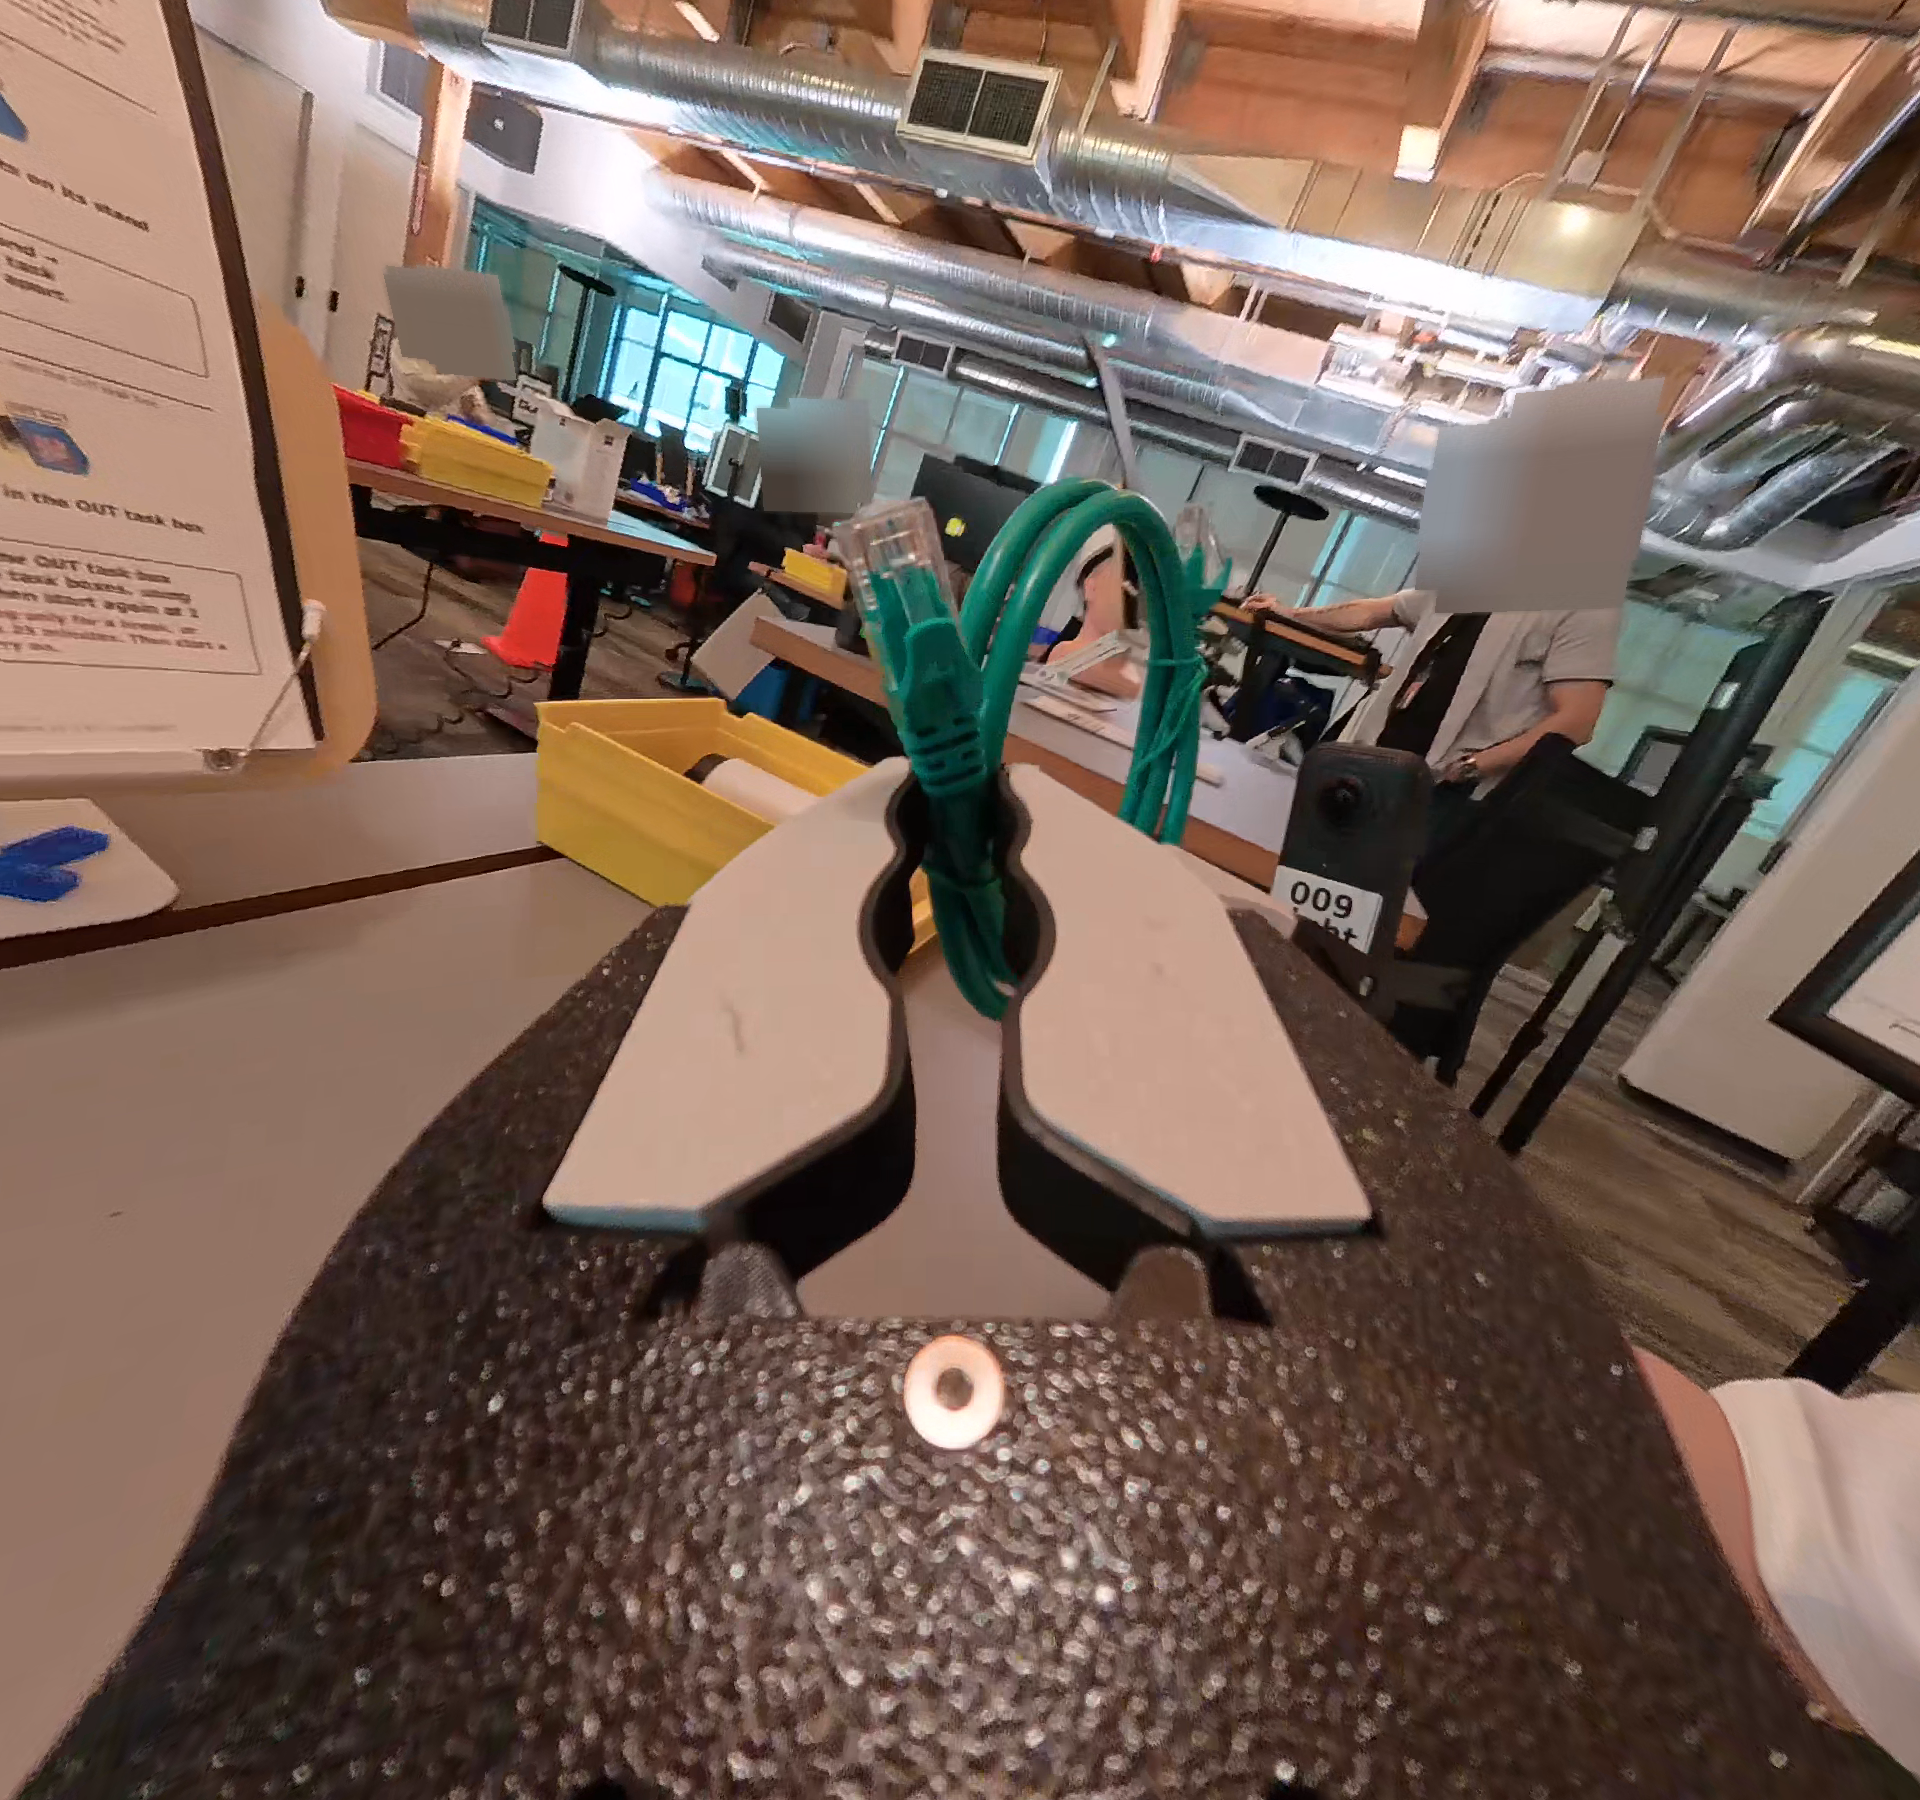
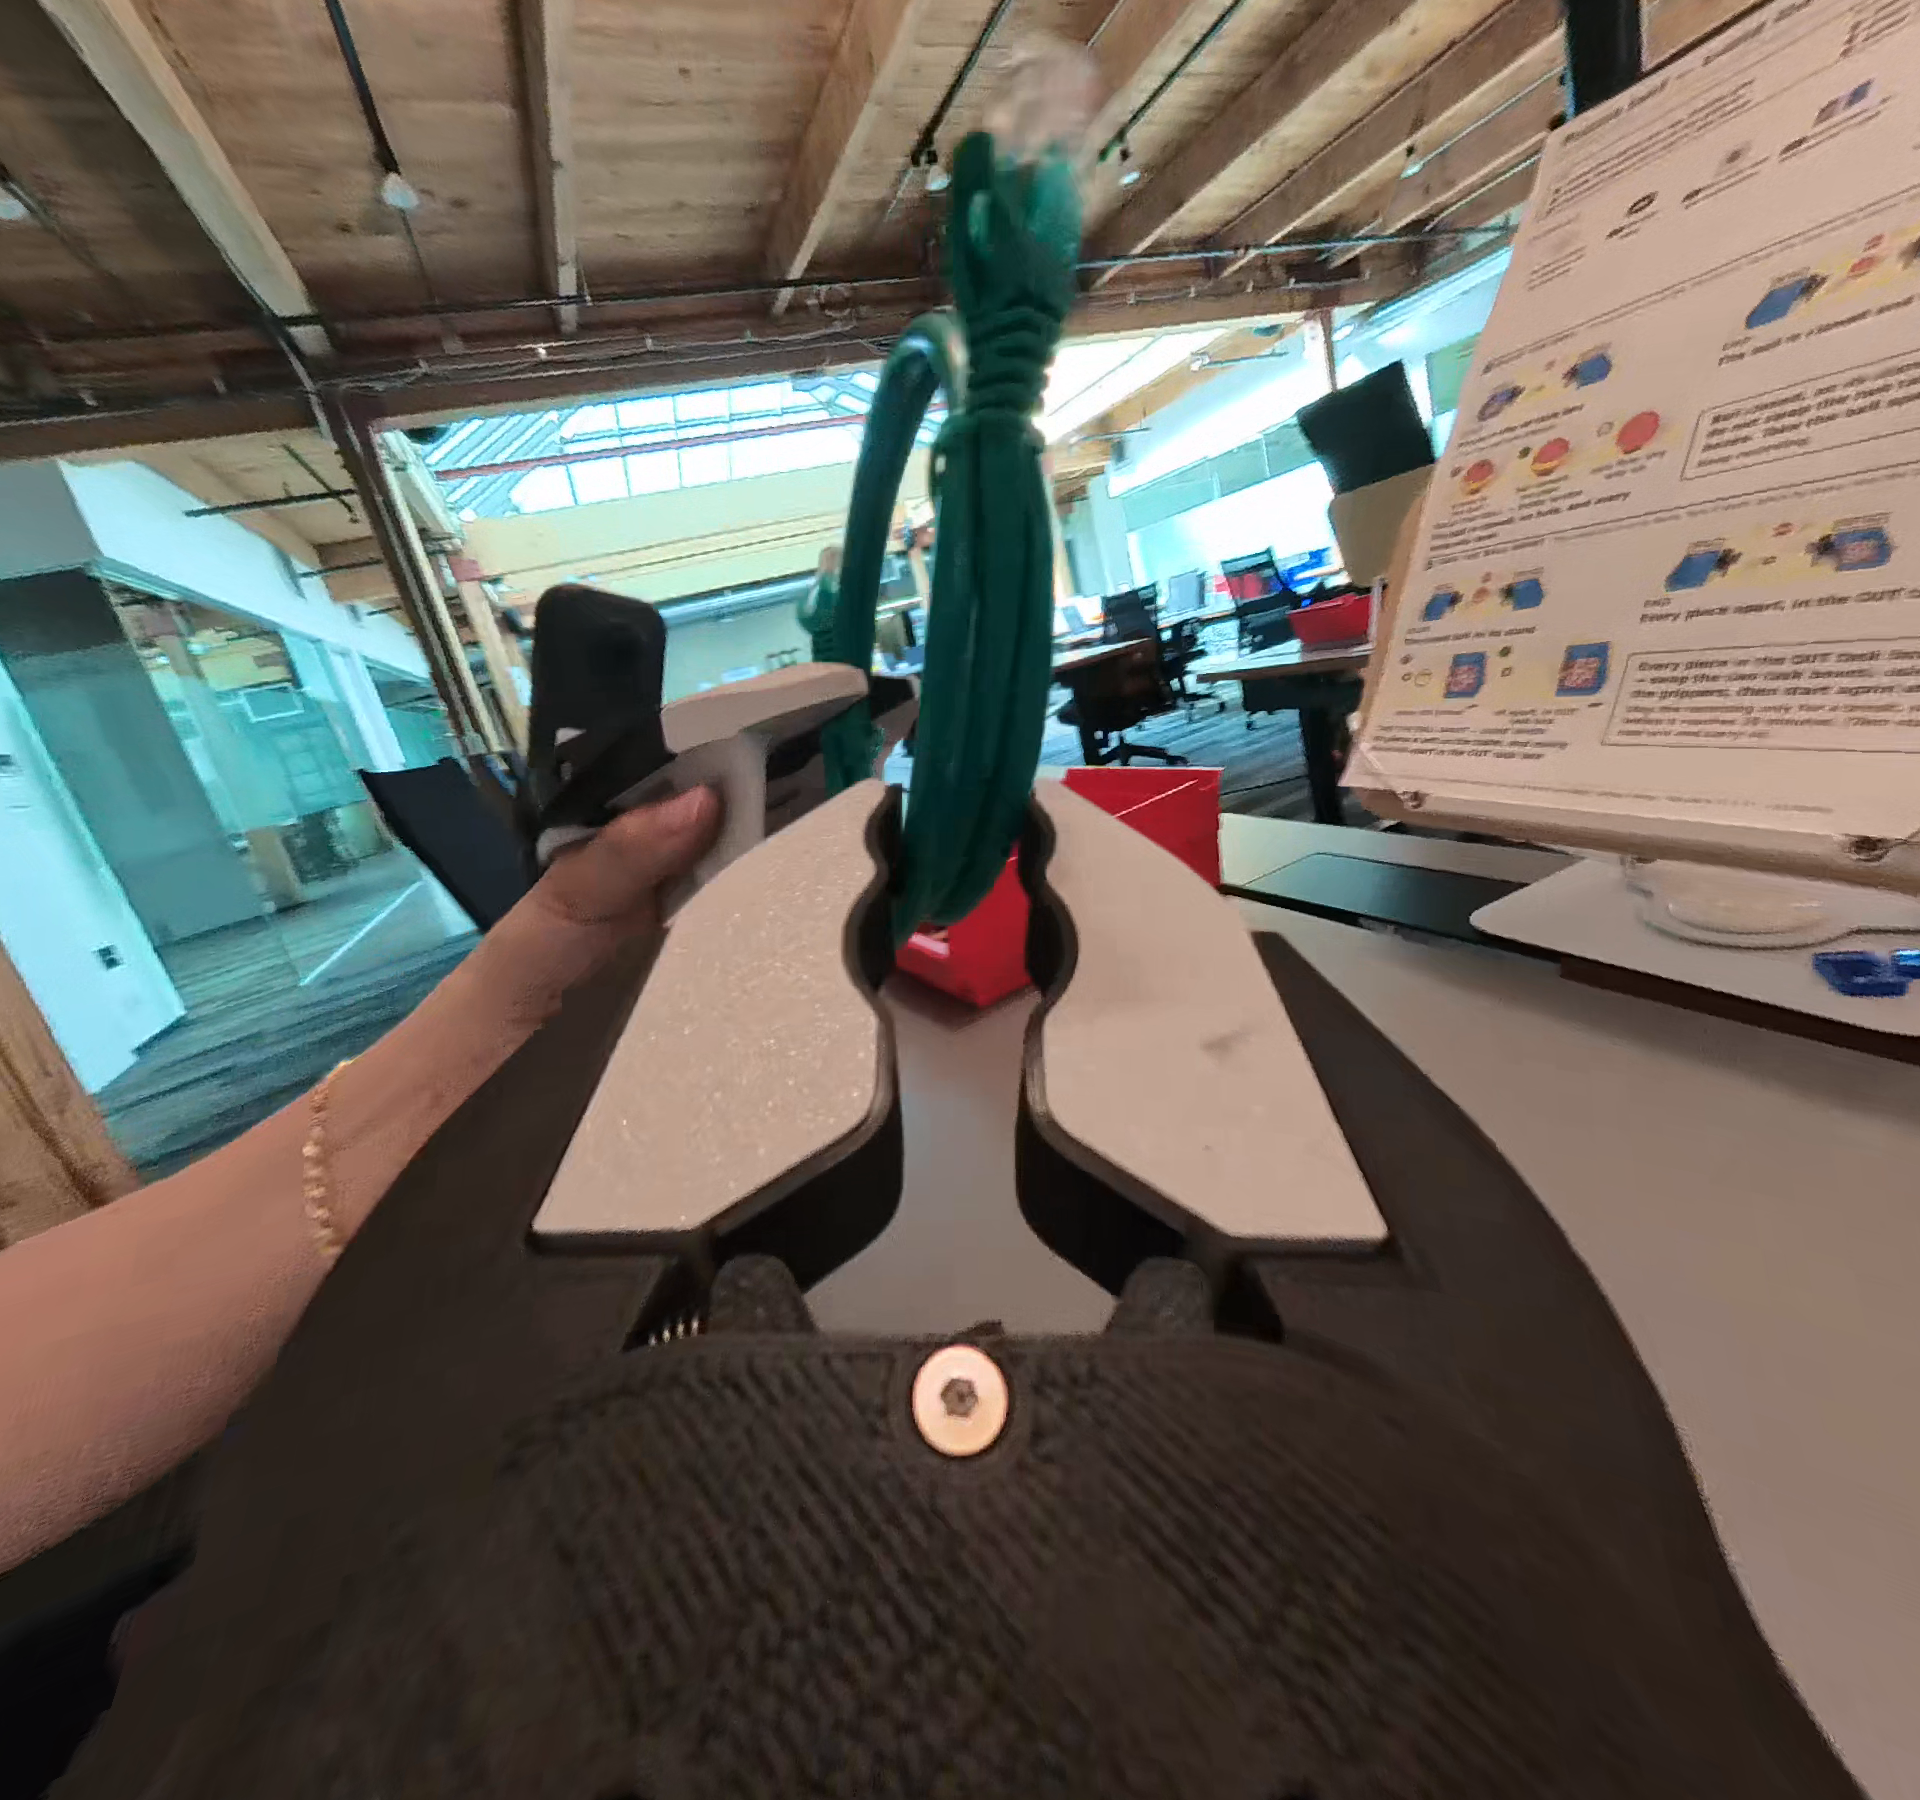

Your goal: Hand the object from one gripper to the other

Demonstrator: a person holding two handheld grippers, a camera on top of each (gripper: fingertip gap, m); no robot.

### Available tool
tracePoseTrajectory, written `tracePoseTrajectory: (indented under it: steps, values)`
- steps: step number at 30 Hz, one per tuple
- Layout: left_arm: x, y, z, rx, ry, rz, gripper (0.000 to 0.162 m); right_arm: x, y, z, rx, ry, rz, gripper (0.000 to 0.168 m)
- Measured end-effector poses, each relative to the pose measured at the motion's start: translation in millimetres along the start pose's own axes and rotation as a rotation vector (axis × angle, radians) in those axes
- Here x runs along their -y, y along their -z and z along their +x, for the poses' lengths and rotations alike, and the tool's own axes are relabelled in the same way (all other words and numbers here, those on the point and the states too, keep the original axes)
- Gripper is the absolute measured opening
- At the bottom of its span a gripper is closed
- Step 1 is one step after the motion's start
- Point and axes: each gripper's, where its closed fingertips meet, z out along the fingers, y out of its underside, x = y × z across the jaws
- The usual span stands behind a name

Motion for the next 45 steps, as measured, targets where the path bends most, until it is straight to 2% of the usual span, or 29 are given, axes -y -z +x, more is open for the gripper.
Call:
tracePoseTrajectory:
  steps: [4,5,7,9,12,14,16,18,20,22,28,30,32,36,38,40,42,45]
  values:
    - [-15,3,0,-0.033,0.049,-0.045,0.016,7,5,2,0.016,0.010,-0.039,0.012]
    - [-19,4,-1,-0.024,0.044,-0.065,0.023,9,7,3,0.002,0.036,-0.043,0.012]
    - [-20,7,-11,0.050,-0.001,-0.091,0.047,12,10,12,-0.076,0.129,-0.064,0.012]
    - [-17,11,-18,0.127,-0.091,-0.123,0.052,12,13,18,-0.132,0.231,-0.102,0.012]
    - [-1,11,-12,0.184,-0.339,-0.151,0.051,6,12,19,-0.147,0.329,-0.165,0.012]
    - [5,7,-1,0.157,-0.514,-0.207,0.046,-4,11,14,-0.106,0.376,-0.233,0.012]
    - [4,2,11,0.074,-0.602,-0.290,0.045,-15,11,8,-0.056,0.404,-0.303,0.012]
    - [-4,0,24,-0.043,-0.589,-0.370,0.039,-20,11,5,-0.038,0.413,-0.335,0.012]
    - [-11,0,28,-0.096,-0.568,-0.424,0.032,-20,10,1,-0.019,0.410,-0.335,0.012]
    - [-12,0,23,-0.075,-0.576,-0.436,0.018,-21,11,-3,0.008,0.398,-0.339,0.012]
    - [-19,4,16,-0.076,-0.544,-0.411,0.012,-16,12,-5,0.030,0.341,-0.302,0.012]
    - [-20,2,15,-0.069,-0.509,-0.373,0.011,-7,11,-4,0.026,0.281,-0.225,0.014]
    - [-12,1,9,-0.032,-0.459,-0.306,0.011,-2,12,0,0.011,0.259,-0.183,0.025]
    - [9,3,2,-0.050,-0.258,-0.139,0.011,-1,18,9,0.003,0.208,-0.192,0.044]
    - [12,5,-1,-0.075,-0.167,-0.087,0.011,1,18,4,0.048,0.141,-0.164,0.043]
    - [12,5,-5,-0.087,-0.107,-0.061,0.011,2,15,-1,0.076,0.114,-0.131,0.033]
    - [8,5,-9,-0.084,-0.092,-0.063,0.011,2,12,-6,0.096,0.128,-0.117,0.027]
    - [4,4,-9,-0.087,-0.087,-0.068,0.011,-4,8,0,0.030,0.205,-0.138,0.019]
